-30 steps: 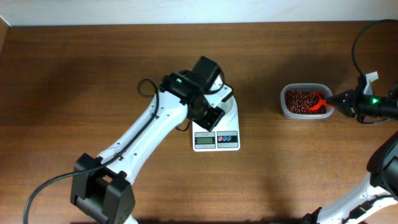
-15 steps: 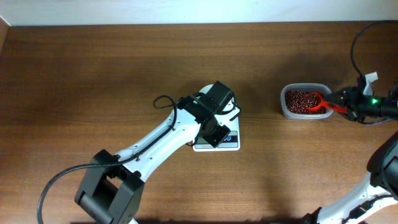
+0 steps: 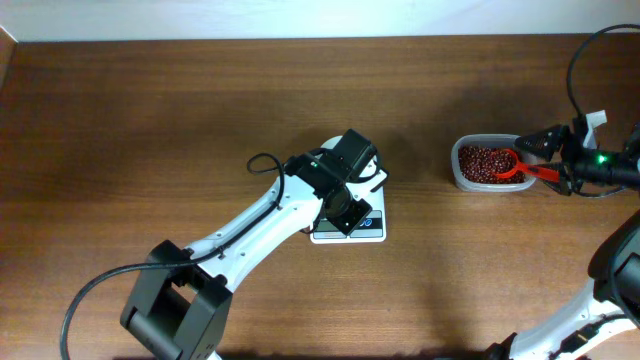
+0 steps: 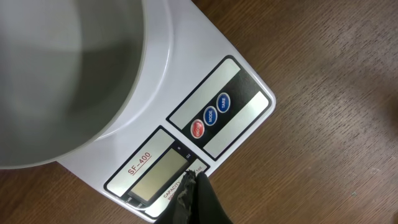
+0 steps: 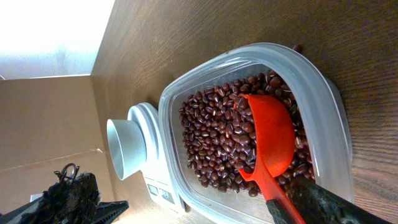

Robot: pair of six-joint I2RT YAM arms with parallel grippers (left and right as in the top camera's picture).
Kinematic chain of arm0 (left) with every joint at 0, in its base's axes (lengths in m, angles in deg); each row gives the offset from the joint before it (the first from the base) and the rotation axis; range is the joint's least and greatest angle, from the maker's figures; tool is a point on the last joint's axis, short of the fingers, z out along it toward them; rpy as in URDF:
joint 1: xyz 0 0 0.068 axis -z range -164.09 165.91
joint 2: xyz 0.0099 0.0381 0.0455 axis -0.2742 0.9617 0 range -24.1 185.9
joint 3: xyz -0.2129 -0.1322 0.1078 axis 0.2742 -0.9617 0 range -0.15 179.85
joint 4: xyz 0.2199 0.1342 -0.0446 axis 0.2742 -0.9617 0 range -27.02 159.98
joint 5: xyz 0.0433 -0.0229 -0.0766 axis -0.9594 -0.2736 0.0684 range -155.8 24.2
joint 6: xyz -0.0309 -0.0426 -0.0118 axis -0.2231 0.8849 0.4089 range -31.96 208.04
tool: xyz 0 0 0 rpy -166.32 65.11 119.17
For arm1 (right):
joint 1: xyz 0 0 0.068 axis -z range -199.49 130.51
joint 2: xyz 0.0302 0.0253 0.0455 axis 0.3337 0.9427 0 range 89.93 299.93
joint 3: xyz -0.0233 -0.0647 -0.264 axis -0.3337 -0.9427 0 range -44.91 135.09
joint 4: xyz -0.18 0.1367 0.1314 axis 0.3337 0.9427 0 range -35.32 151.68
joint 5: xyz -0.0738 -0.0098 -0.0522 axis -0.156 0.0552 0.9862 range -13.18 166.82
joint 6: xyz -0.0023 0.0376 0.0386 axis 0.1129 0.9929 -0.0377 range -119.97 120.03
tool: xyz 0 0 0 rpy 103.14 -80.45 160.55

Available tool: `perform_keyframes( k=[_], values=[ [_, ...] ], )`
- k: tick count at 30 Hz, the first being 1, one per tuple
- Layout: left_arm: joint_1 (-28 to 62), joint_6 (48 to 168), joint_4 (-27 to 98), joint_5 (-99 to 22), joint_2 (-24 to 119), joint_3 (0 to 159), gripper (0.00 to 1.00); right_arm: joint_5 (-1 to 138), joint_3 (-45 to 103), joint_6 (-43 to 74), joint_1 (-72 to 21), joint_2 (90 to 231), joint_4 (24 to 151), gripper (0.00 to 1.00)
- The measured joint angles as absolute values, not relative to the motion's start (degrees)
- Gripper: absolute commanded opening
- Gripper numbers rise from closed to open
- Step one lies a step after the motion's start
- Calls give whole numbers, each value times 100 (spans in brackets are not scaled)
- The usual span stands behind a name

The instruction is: Scoop item into bowl and weigh 50g on scale

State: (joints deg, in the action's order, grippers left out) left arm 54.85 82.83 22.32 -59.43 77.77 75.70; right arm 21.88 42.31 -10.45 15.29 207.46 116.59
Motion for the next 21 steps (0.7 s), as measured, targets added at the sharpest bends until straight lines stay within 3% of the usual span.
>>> perform_keyframes(
  k=[6, 14, 21],
  values=[
    [5568, 8283, 2232, -6050, 7777, 7570, 0, 2188, 4231, -1045, 1529, 20746, 11659, 99],
    [6663, 7719, 2236, -7716, 8255, 7570, 0, 2184, 4229, -1045, 1529, 20746, 11611, 99],
    [6755, 7470, 2291, -8033, 8531, 7542, 0, 2186, 4229, -1043, 1529, 20746, 11609, 99]
  ],
)
